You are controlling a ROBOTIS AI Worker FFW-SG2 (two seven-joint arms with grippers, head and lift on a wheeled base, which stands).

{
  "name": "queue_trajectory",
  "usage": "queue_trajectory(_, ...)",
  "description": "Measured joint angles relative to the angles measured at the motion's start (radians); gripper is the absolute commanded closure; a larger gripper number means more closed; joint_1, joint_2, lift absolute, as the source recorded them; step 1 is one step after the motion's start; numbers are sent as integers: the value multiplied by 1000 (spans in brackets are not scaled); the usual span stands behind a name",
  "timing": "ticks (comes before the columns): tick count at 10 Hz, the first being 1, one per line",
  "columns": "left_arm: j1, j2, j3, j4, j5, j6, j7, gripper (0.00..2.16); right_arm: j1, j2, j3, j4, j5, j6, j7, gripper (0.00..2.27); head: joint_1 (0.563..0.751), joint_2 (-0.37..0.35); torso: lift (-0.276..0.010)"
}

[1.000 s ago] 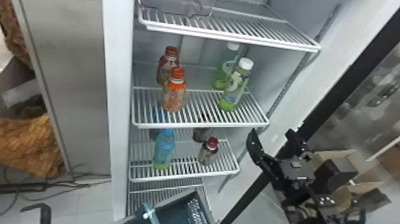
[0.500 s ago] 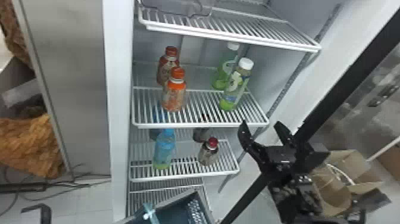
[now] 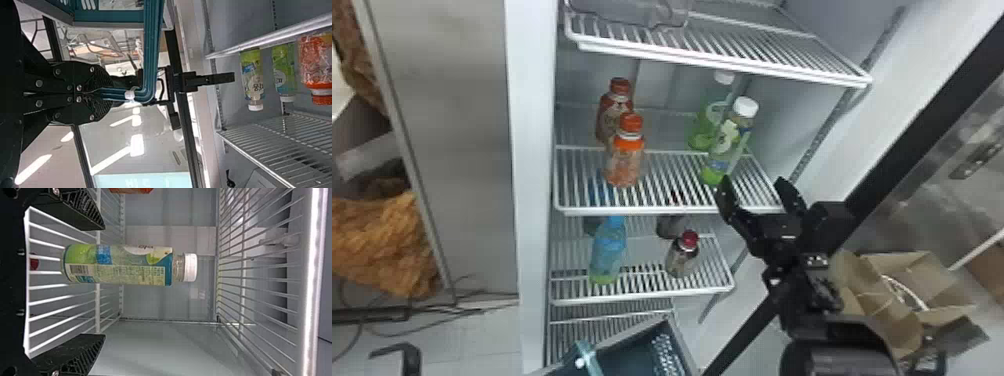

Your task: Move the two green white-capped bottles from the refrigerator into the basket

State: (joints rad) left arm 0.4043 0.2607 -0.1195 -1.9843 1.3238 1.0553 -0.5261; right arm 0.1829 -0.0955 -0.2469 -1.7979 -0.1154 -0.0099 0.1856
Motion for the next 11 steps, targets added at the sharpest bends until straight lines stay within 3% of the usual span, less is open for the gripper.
queue_trajectory(9, -13, 1, -9, 0, 2, 0, 2, 1213, -277, -29, 47, 284, 6, -61, 4, 85, 695, -350, -4)
queue_trajectory(10, -14, 2, -10, 1, 4, 0, 3, 1213, -298, -34, 59, 304, 3, -61, 4, 242, 695, -350, -4)
queue_trajectory(11, -14, 3, -10, 2, 4, 0, 3, 1213, -311, -36, 71, 316, -2, -61, 7, 783, 695, -350, -4)
